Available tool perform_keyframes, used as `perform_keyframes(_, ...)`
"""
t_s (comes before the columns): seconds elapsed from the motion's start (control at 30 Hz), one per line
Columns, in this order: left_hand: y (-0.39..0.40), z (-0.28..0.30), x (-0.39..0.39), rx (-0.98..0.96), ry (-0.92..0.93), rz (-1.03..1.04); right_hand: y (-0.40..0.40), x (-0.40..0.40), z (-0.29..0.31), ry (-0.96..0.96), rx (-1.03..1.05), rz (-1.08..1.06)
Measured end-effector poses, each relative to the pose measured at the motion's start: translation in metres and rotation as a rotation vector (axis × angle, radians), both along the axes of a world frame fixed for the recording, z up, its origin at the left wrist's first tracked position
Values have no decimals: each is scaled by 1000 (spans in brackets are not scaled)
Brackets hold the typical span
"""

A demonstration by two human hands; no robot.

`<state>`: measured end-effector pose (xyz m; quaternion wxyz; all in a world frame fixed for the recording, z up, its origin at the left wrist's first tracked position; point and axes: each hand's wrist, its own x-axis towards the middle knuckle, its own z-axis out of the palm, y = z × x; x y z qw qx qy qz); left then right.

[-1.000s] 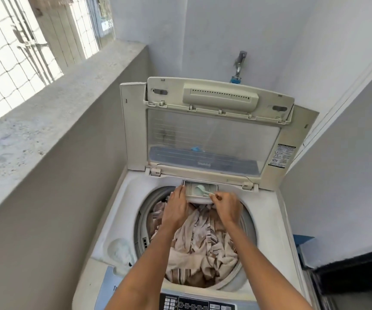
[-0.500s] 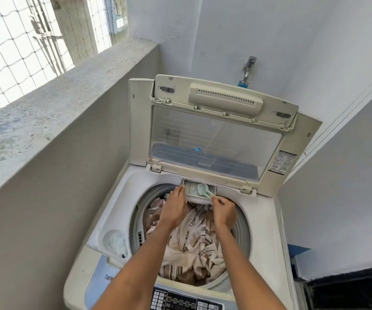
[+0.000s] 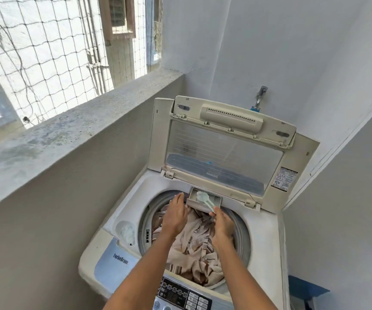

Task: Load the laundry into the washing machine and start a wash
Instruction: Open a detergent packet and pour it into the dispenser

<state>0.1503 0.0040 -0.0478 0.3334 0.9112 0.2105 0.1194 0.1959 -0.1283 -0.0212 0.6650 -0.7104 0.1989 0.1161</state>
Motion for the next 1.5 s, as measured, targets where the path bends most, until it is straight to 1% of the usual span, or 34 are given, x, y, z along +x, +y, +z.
perform_keyframes(0.1,-3,18,-24,-103,-86,161,14,-13,18,-76,58,79)
perform_keyframes(0.17,1,35,-41,-147,-180,270,28,-28,35,-106,147,133)
perform_keyframes(0.3,19,80,-89,-139,-364,460,59,-67,76,-140,323,235)
perform_keyframes(0.37,32,105,-122,-113,-454,558,76,-95,102,-172,377,289)
perform_keyframes(0.5,51,152,-198,4,-612,698,105,-159,151,-223,458,412)
perform_keyframes(0.63,52,193,-280,87,-789,738,123,-234,194,-234,578,525)
perform_keyframes(0.7,47,208,-328,152,-868,757,128,-281,214,-213,602,583)
perform_keyframes(0.8,43,226,-395,222,-912,808,133,-344,238,-177,630,675)
perform_keyframes(0.87,39,238,-436,312,-926,843,137,-381,253,-191,624,732)
perform_keyframes(0.93,36,247,-471,468,-879,865,139,-410,264,-226,596,760)
perform_keyframes(0.97,36,250,-485,497,-841,863,140,-419,267,-243,585,771)
perform_keyframes(1.03,35,261,-511,515,-785,865,143,-435,273,-293,530,812)
perform_keyframes(1.07,37,265,-522,531,-766,891,144,-441,276,-339,470,843)
perform_keyframes(1.17,49,270,-543,588,-630,1017,149,-453,280,-520,215,916)
perform_keyframes(1.23,56,268,-550,574,-503,1068,155,-460,279,-700,28,948)
perform_keyframes(1.3,61,262,-556,565,-435,1063,164,-468,275,-925,-166,966)
perform_keyframes(1.43,65,254,-563,588,-476,1016,185,-486,265,-1334,-455,935)
perform_keyframes(1.5,67,252,-564,601,-506,996,193,-492,259,-1474,-574,956)
